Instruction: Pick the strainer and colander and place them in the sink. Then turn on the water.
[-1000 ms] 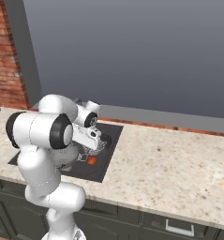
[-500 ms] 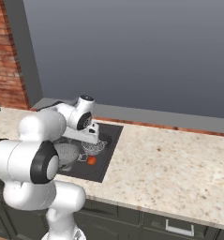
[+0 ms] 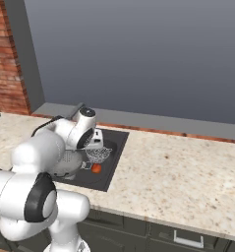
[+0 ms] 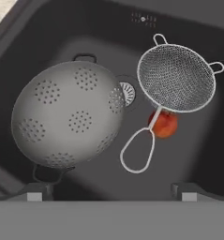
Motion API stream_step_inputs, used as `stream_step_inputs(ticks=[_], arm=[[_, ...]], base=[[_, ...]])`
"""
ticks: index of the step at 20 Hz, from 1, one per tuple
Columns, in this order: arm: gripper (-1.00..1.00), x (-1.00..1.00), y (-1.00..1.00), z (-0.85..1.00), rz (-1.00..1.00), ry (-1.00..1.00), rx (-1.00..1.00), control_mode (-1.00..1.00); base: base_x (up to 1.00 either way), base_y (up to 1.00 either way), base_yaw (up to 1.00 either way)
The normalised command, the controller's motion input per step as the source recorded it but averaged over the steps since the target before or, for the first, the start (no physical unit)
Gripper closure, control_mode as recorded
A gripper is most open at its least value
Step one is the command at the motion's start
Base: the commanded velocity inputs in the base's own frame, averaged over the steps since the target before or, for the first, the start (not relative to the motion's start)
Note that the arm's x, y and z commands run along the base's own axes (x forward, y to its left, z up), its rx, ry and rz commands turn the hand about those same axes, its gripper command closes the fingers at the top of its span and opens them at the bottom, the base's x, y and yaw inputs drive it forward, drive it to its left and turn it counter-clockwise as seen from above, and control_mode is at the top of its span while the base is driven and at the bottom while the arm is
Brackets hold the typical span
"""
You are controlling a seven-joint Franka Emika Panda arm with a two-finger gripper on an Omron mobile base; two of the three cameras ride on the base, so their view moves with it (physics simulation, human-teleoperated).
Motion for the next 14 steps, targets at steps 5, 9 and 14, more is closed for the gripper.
stream_step_inputs(ticks=[5,9,14], arm=[[-1.0,0.0,0.0,0.0,0.21,-0.2,0.0,-1.0],[-1.0,0.0,0.0,0.0,0.19,-0.22,0.0,-1.0],[-1.0,0.0,0.0,0.19,0.16,-0.24,0.0,-1.0]], base=[[0.0,0.0,0.0],[0.0,0.0,0.0],[0.0,0.0,0.0]])
